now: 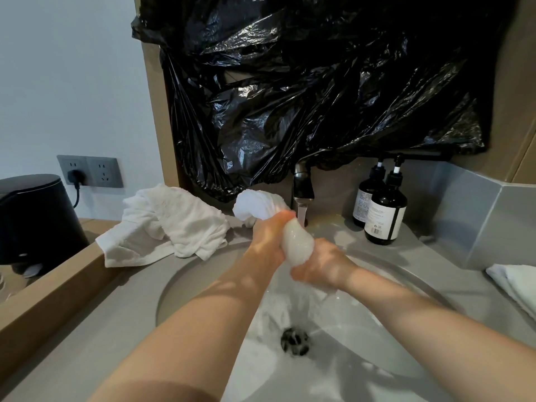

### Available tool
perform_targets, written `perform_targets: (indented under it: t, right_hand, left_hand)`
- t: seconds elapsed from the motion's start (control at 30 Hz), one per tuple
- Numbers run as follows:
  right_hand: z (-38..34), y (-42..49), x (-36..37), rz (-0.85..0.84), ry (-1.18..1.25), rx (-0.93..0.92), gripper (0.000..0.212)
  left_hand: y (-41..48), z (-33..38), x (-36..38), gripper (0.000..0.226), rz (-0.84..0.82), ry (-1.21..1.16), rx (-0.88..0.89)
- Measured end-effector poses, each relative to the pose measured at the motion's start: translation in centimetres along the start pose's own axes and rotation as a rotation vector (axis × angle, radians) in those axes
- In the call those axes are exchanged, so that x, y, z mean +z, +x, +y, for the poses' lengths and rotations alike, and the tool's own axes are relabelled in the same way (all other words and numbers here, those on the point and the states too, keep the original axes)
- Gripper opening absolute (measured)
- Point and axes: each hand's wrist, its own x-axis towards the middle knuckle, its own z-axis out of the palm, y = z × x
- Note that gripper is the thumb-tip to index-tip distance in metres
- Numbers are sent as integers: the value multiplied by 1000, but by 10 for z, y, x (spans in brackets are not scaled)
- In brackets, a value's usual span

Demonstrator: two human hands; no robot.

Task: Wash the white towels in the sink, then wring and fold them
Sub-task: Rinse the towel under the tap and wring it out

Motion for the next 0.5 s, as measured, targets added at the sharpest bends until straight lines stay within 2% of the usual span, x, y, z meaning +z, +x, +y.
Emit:
perform_targets:
  t: [0.07,0.1,0.2,0.23,0.3,0.5]
  right_hand:
    - [0,0,7,83,-53,-29,22]
    - [0,-2,8,113,-73,-40,22]
    - [5,-6,10,195,-156,-57,25]
    - [7,-6,10,218,-169,-62,27]
    - [11,-3,13,245,-212,-86,30]
    - [11,-5,13,318,-342,-169,27]
  left_hand:
    - [1,-1,5,42,77,24,-19]
    - [2,-1,7,38,110,48,-17]
    - [-2,-2,16,10,115,96,-1]
    - [-4,-2,18,7,118,82,-13]
    - [-5,-3,20,18,173,110,0]
    - [-9,-4,22,19,193,142,11]
